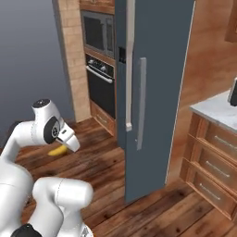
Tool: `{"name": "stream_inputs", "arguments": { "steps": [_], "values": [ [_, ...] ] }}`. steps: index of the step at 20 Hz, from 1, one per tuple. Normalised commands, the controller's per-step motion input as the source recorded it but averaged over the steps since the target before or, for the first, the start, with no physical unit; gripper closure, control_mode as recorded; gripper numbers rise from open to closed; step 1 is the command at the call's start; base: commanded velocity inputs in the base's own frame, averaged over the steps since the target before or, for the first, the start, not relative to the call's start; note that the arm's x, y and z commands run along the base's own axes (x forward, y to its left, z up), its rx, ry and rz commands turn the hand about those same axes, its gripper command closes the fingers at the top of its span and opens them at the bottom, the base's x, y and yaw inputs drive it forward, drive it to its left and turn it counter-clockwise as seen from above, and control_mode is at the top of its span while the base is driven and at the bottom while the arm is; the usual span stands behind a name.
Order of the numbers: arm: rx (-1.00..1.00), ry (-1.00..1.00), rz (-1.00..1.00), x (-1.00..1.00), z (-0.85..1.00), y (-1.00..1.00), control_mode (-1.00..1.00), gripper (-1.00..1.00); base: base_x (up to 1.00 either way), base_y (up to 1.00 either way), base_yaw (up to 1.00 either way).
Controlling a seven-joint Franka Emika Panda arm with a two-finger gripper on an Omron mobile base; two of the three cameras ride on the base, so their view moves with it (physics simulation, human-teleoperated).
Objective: Place the banana in the correct fridge rack based on whether it is a fruit or vegetable. Finally, close the fridge door.
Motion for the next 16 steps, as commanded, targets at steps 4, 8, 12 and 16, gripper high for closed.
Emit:
{"name": "stream_inputs", "arguments": {
  "steps": [4,8,12,16],
  "values": [
    [0.0,0.0,0.0,0.0,0.0,0.0,1.0,1.0,1.0,1.0,-0.48],
    [0.0,0.0,0.0,0.0,0.0,0.0,1.0,1.0,1.0,1.0,-0.44],
    [0.0,0.0,0.0,0.0,0.0,0.0,1.0,1.0,1.0,1.0,-0.47],
    [0.0,0.0,0.0,0.0,0.0,0.0,1.0,1.0,1.0,1.0,-0.46]
  ]
}}
